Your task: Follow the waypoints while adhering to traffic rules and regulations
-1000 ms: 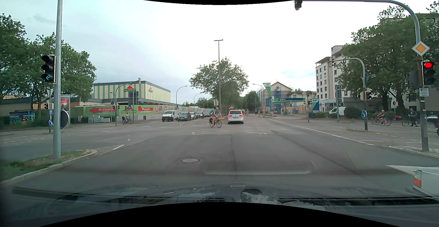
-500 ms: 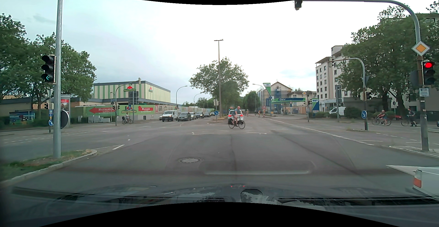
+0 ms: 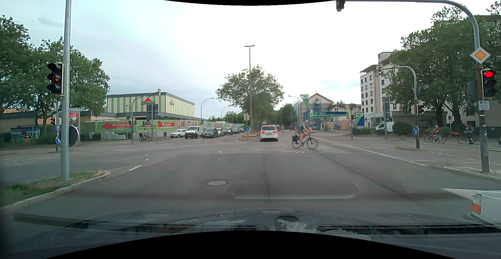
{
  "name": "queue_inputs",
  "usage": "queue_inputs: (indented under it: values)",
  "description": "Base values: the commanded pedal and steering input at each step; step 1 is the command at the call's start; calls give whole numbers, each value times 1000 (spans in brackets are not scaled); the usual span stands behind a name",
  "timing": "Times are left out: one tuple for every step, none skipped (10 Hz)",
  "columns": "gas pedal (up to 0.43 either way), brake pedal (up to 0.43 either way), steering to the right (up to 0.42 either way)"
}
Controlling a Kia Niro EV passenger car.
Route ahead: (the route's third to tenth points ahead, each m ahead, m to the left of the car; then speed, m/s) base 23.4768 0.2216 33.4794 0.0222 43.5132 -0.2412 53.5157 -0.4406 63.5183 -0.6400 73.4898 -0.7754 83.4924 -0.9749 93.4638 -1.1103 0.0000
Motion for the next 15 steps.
queue_inputs:
  values:
    - [0,262,1]
    - [0,256,2]
    - [0,262,2]
    - [0,262,2]
    - [0,262,1]
    - [0,262,2]
    - [0,262,2]
    - [0,262,1]
    - [0,262,2]
    - [0,262,2]
    - [0,262,2]
    - [0,262,2]
    - [0,262,1]
    - [0,262,2]
    - [0,262,1]
